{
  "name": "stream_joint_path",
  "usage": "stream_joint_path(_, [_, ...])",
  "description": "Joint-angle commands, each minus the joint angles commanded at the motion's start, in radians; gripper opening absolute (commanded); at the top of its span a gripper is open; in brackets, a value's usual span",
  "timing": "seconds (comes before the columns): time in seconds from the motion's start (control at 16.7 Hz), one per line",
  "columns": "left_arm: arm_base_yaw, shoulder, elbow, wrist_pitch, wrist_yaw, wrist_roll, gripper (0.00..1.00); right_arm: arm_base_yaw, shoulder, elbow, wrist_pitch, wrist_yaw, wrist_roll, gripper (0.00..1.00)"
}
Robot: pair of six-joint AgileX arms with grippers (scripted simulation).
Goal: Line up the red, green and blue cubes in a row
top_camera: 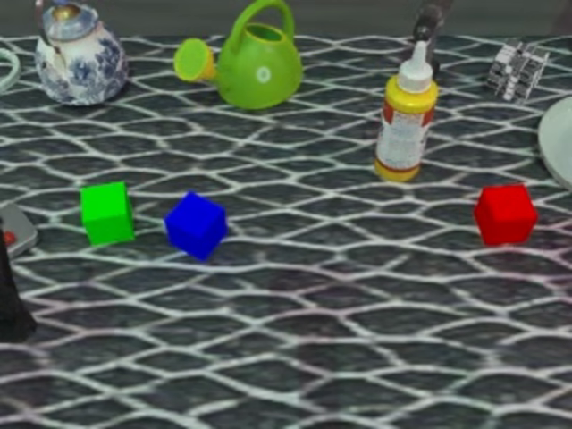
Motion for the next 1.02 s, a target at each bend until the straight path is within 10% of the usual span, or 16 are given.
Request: stream_joint_path(1.02, [0.0, 0.0, 0.0, 0.0, 0.0, 0.0, 1.0, 0.127, 1.437, 1.145, -0.778, 0.003, 0.057, 1.0])
